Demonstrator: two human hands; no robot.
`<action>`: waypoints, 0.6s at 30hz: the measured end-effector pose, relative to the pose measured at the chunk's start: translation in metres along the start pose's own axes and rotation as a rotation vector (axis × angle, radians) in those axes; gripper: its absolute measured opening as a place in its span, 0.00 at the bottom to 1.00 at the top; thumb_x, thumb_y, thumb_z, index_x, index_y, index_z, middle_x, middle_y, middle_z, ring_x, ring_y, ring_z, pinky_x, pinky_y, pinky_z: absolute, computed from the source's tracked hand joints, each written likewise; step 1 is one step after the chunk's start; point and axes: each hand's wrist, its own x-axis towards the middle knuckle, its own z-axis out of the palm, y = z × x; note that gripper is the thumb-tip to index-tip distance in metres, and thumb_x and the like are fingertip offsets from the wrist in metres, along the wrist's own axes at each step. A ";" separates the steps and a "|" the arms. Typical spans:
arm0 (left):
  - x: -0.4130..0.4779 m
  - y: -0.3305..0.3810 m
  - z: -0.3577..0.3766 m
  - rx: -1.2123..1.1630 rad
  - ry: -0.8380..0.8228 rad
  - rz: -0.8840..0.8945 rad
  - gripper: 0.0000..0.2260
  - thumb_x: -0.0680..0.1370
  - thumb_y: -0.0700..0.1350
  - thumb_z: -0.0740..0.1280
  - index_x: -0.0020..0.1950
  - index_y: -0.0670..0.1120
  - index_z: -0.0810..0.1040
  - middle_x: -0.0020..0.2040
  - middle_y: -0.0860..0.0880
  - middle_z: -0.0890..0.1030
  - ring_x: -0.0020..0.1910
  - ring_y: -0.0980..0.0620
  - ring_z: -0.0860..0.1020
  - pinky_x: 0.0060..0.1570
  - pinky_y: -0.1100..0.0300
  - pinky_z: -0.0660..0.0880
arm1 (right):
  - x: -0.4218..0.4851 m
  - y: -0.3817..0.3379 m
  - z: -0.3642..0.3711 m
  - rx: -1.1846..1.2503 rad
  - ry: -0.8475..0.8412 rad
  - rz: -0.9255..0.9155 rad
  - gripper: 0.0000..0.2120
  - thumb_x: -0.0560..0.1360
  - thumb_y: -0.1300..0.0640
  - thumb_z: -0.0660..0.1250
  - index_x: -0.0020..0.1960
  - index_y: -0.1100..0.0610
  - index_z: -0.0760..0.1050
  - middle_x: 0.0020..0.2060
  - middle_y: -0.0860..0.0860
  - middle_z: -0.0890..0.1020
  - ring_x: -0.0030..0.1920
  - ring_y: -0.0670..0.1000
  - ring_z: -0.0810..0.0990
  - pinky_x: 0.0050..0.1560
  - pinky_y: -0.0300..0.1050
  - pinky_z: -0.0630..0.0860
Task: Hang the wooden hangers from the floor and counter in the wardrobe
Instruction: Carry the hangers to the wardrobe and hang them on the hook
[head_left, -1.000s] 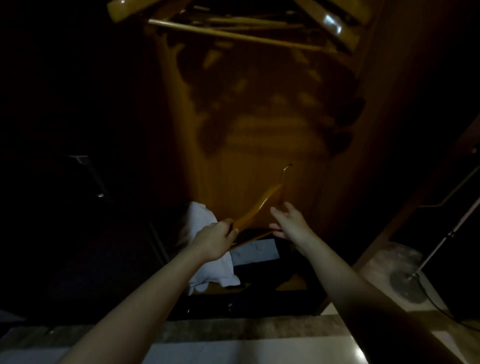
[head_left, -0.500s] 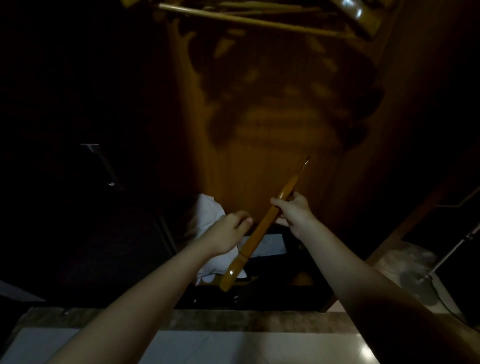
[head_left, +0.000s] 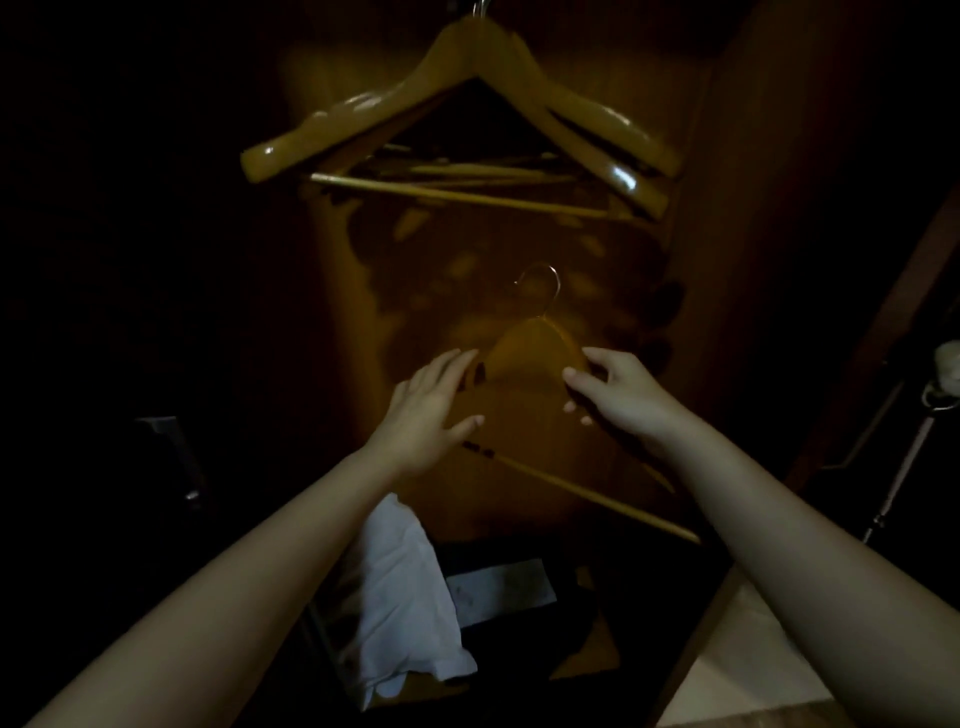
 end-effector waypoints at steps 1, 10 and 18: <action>0.004 0.003 -0.009 0.021 0.045 0.030 0.33 0.77 0.53 0.63 0.76 0.55 0.47 0.77 0.51 0.51 0.76 0.51 0.51 0.73 0.52 0.50 | -0.002 -0.010 -0.005 -0.049 0.006 -0.048 0.17 0.79 0.56 0.59 0.66 0.59 0.68 0.46 0.50 0.78 0.44 0.47 0.79 0.43 0.42 0.79; 0.034 0.027 -0.076 0.090 0.354 0.372 0.34 0.77 0.44 0.65 0.76 0.55 0.50 0.73 0.51 0.62 0.67 0.52 0.67 0.55 0.56 0.75 | -0.019 -0.079 -0.038 -0.156 0.113 -0.364 0.09 0.78 0.58 0.61 0.58 0.51 0.72 0.48 0.45 0.78 0.49 0.45 0.79 0.50 0.40 0.77; 0.071 0.049 -0.127 0.155 0.467 0.447 0.32 0.78 0.45 0.63 0.76 0.57 0.48 0.71 0.51 0.64 0.68 0.51 0.66 0.54 0.55 0.73 | 0.008 -0.114 -0.060 -0.447 0.352 -0.539 0.33 0.74 0.55 0.67 0.74 0.46 0.55 0.68 0.48 0.66 0.62 0.45 0.68 0.60 0.42 0.69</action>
